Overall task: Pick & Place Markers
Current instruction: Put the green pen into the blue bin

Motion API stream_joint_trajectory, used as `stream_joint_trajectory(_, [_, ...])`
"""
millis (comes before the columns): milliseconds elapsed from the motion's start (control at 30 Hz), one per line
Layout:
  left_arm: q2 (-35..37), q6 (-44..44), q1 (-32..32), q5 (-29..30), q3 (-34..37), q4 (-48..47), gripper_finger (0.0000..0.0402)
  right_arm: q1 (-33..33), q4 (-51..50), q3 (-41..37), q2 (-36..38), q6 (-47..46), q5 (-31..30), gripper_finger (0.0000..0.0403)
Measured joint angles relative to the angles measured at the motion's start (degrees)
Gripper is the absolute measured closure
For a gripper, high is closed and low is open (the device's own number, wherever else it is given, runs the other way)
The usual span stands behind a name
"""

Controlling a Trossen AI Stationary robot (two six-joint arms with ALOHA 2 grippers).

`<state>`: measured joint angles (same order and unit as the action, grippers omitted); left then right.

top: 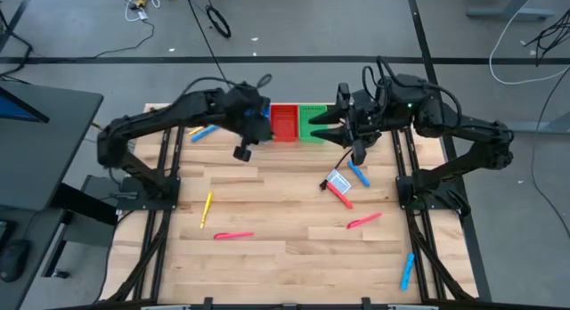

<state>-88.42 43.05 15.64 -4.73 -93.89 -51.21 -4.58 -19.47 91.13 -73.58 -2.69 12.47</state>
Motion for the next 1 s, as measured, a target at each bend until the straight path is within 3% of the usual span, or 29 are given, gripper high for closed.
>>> stream_joint_trajectory(467, [-11.2, 13.9, 1.1, -4.5, 0.0, -8.0, 0.0365, 0.0, -1.2, 0.0, 0.0, 5.9, 0.0, 0.0263])
stream_joint_trajectory(1000, [-20.5, 41.0, 13.1, 7.1, 0.0, -8.4, 0.0365, 0.0, -1.1, 0.0, 0.0, 9.8, -6.1, 0.0263])
